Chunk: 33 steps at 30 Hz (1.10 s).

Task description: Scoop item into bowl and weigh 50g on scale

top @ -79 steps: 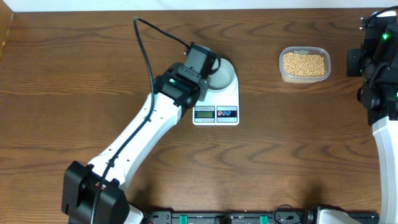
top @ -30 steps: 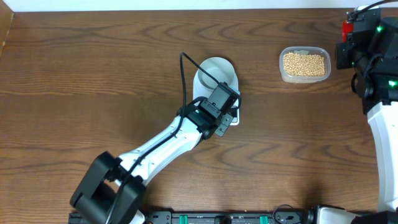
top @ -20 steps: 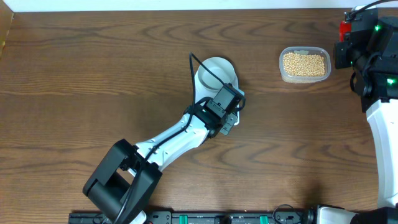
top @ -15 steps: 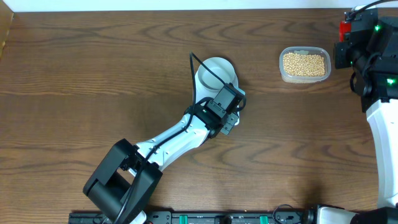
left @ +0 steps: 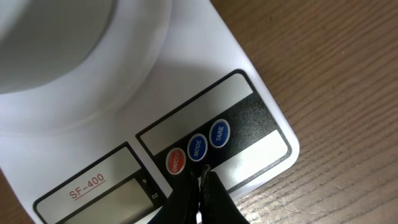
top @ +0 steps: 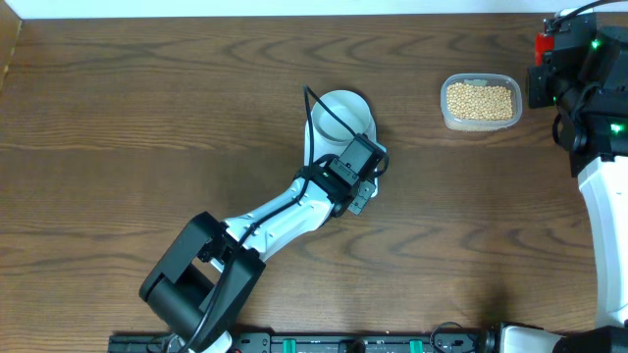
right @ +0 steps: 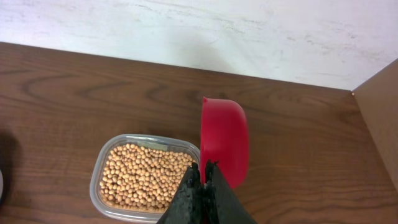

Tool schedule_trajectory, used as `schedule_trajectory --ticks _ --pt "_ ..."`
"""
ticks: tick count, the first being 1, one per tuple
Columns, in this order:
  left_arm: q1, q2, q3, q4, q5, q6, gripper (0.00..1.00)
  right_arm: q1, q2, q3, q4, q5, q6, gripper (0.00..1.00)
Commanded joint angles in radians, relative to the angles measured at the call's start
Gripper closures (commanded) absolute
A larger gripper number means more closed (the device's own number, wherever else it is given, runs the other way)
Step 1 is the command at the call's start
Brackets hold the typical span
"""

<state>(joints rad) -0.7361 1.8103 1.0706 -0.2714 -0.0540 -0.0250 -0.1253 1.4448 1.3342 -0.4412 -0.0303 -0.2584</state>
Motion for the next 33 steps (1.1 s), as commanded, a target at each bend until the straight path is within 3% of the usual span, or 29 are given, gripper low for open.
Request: schedule_trajectory --ticks 1,11,33 --pt "-0.002 0.015 -0.003 0.001 0.001 0.006 0.93 -0.006 0.000 0.019 0.004 -0.007 -0.011 0.99" --pt "-0.002 0.016 -0.009 0.002 -0.067 0.006 0.93 -0.006 0.000 0.019 0.003 -0.007 -0.011 0.99" --pt "0.002 0.058 -0.016 0.042 -0.070 0.006 0.93 -0.006 0.000 0.019 0.003 -0.007 -0.011 0.99"
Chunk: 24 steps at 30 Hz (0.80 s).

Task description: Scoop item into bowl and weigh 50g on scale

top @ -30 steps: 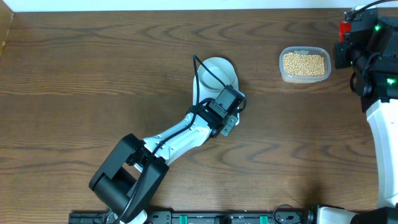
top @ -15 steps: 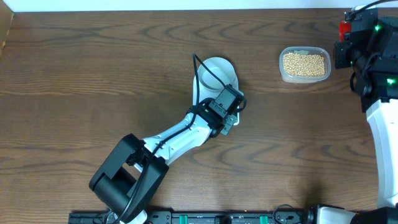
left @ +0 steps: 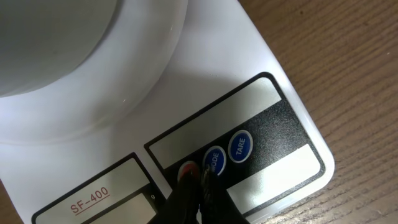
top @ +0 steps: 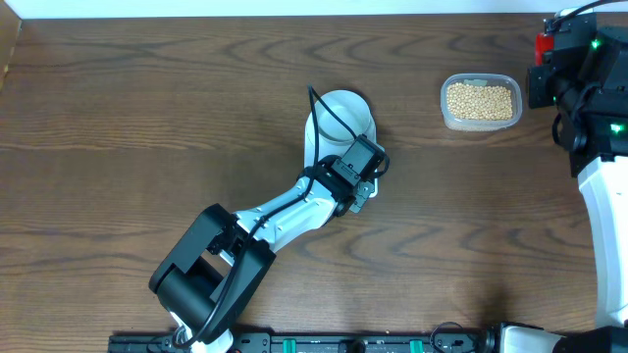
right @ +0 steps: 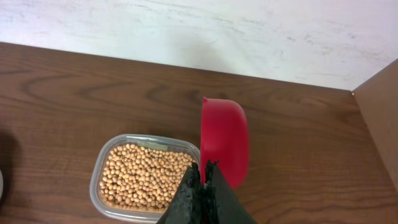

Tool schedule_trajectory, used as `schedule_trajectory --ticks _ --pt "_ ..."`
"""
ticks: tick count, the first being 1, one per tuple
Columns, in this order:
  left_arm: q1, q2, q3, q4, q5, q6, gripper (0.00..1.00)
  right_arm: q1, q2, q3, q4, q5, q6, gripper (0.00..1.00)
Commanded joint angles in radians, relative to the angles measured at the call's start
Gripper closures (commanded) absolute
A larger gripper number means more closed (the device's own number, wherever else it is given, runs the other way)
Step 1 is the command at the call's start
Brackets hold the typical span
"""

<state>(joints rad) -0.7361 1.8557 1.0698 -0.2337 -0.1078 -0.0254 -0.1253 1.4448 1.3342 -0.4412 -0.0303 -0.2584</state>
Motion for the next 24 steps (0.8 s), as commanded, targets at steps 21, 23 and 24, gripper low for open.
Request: schedule_trajectory --ticks 21,23,24 --pt "0.039 0.013 -0.015 0.004 -0.005 0.006 0.93 -0.006 0.000 0.019 0.003 -0.006 -0.011 0.99" --pt "0.039 0.013 -0.015 0.004 -0.005 0.006 0.93 -0.006 0.000 0.019 0.003 -0.007 -0.012 0.99" --pt "0.039 0.013 -0.015 0.004 -0.005 0.006 0.93 -0.006 0.000 0.019 0.004 -0.006 -0.012 0.99"
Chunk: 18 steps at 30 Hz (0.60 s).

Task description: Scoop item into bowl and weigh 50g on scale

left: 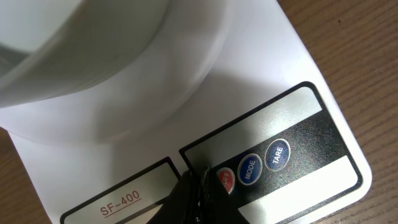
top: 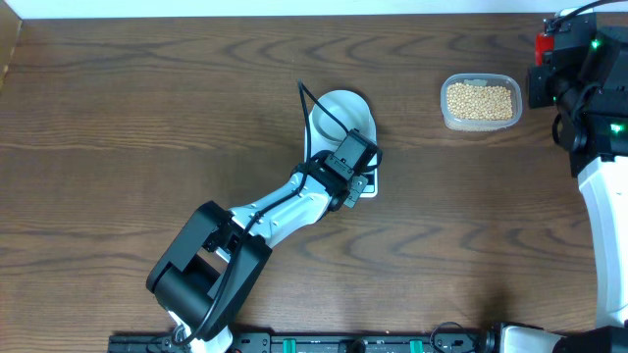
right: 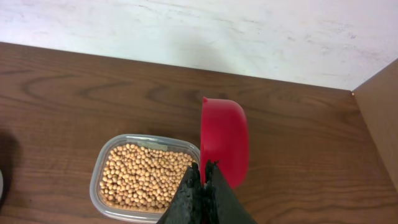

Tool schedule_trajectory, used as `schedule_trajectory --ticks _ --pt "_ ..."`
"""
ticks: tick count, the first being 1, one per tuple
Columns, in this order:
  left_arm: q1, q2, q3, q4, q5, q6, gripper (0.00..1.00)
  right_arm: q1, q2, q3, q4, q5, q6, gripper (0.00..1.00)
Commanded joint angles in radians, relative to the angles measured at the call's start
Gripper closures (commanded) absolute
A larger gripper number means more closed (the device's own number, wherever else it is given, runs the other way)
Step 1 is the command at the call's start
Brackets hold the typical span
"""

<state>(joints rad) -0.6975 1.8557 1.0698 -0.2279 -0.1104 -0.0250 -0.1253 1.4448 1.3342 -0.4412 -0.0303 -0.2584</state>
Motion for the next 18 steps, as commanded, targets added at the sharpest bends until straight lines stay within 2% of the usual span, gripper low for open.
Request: schedule_trajectory --ticks 1,18 --pt "0.001 0.013 -0.015 -0.002 -0.002 0.006 0.93 -0.006 0.000 0.019 0.004 -0.007 -0.012 0.99" --pt "-0.006 0.013 -0.015 0.002 -0.002 0.006 0.93 -0.006 0.000 0.019 0.004 -0.006 -0.012 0.99"
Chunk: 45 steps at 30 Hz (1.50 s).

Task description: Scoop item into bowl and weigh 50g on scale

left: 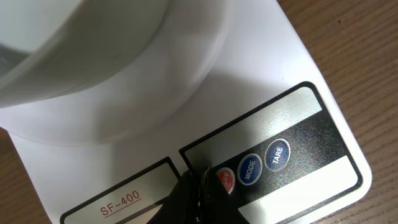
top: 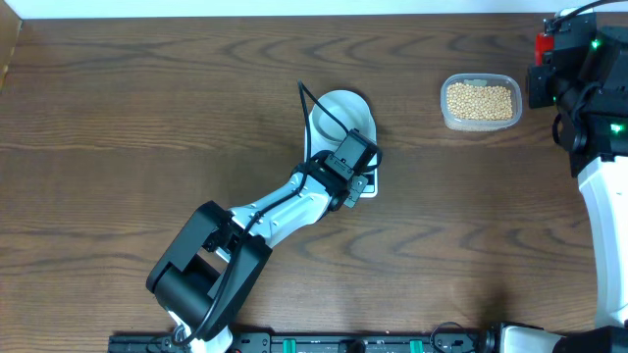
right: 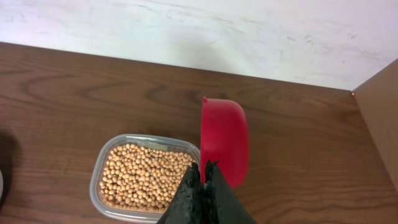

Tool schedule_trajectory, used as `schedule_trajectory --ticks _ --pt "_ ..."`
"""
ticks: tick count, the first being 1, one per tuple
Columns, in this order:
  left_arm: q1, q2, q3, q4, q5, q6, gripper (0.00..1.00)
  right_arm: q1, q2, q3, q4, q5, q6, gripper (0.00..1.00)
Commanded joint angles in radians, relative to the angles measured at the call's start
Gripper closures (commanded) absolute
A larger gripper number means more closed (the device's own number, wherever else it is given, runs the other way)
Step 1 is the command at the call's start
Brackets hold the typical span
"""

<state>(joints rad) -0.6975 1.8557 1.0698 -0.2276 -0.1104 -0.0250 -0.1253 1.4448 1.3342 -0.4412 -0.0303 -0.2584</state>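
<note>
A white scale carries a white bowl on its platform. Its panel shows a red on/off button, a blue MODE button and a blue TARE button. My left gripper is shut with nothing in it, its tips at the left rim of the red button. My right gripper is shut on the handle of a red scoop, held above the table just right of a clear tub of soybeans. The scale's display is mostly hidden behind my left fingers.
The soybean tub sits at the far right of the brown wooden table, right of the scale. A white wall runs along the table's back edge. My left arm stretches diagonally from the front edge up to the scale.
My shut left gripper first pointed just below the MODE button near the scale's front edge. Then its tips lay between the red and MODE buttons. Later they stood at the left of the red button, where they remain. The right gripper held the scoop still beside the tub throughout.
</note>
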Motion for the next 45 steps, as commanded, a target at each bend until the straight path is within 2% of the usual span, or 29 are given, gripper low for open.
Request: schedule_trajectory --ticks 1,45 --pt "-0.007 0.013 -0.015 0.003 -0.002 0.006 0.93 -0.006 0.000 0.019 0.004 -0.006 -0.012 0.99" --pt "-0.026 0.013 -0.015 0.010 -0.014 0.006 0.93 -0.006 0.000 0.019 0.003 -0.006 -0.012 0.99"
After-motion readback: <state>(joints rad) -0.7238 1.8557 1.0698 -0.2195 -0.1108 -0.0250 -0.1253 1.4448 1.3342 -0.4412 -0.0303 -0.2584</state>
